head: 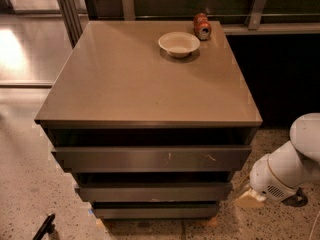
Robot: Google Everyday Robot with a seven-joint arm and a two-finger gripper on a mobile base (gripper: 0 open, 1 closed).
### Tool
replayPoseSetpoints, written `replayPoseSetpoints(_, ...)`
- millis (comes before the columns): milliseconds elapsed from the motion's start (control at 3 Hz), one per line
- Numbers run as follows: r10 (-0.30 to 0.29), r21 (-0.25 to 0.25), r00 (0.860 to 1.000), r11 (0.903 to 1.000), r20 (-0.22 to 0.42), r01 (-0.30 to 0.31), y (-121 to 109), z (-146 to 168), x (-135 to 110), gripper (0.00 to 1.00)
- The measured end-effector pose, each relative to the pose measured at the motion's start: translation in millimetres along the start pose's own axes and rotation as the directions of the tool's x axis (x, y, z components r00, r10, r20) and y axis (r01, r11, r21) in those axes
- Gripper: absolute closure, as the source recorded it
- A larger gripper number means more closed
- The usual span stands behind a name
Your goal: Open middle drawer
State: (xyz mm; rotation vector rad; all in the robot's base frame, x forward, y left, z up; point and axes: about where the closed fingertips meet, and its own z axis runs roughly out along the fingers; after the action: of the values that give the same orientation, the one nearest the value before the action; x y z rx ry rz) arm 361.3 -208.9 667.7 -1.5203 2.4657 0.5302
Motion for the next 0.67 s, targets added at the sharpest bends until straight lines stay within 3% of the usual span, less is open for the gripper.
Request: replayPoseSetpoints(667, 0.041, 0.037, 0.992, 0.9983, 0.117, -0.046, -27.7, 29.7, -14.1, 1.0)
